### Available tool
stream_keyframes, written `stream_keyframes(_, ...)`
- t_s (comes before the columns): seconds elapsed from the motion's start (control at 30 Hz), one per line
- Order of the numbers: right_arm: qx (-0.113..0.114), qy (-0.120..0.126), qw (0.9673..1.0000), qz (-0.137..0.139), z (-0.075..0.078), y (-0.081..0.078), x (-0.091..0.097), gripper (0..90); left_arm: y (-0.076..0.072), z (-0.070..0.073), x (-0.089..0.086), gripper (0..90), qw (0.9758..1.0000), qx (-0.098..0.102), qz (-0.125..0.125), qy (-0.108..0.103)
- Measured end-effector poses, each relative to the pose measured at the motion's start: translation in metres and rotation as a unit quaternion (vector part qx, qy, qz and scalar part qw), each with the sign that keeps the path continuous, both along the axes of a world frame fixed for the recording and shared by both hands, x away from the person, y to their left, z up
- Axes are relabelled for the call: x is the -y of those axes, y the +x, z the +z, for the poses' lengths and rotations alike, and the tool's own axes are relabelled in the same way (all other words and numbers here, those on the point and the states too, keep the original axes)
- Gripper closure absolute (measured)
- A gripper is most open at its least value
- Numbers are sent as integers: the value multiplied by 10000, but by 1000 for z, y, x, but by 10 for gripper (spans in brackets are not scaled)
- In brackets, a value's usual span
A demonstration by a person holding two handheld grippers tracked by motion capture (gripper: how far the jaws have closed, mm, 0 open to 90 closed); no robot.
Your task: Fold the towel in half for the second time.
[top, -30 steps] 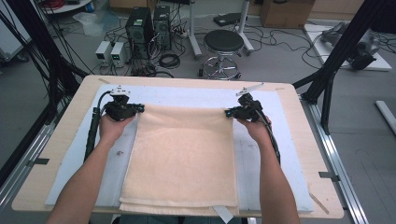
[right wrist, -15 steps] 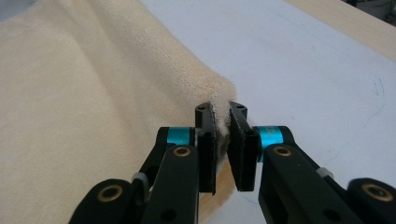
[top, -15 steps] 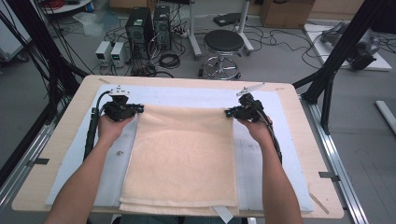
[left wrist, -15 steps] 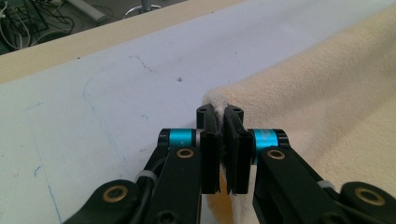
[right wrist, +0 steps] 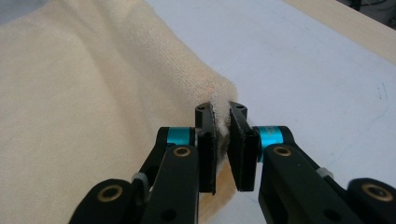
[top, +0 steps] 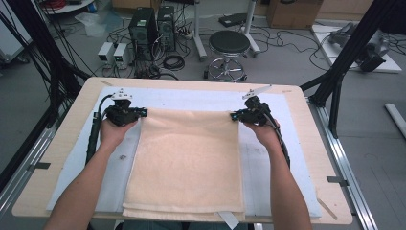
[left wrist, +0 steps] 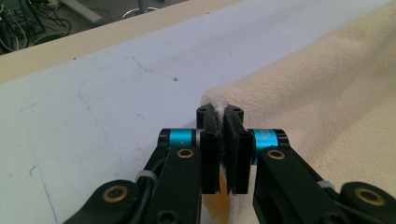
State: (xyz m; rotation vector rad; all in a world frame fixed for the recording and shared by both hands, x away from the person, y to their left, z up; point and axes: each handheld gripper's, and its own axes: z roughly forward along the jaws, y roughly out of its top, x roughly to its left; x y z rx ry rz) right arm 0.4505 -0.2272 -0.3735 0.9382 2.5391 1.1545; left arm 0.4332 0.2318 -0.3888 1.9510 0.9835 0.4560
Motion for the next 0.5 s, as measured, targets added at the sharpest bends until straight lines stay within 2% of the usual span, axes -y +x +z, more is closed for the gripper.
stream_keyframes(0.23, 43, 95, 9999, 98, 6, -6, 2, 830, -5, 6, -2, 856, 9999, 59, -87, -120)
stream_keyframes(0.4, 74, 218, 9995, 202, 13, -12, 4, 830, -12, 15, -5, 856, 9991, 157, -264, -277)
stream_keyframes(0.5, 124, 284, 9992, 269, 19, -17, 5, 830, -18, 20, -7, 857, 9987, 205, -370, -268)
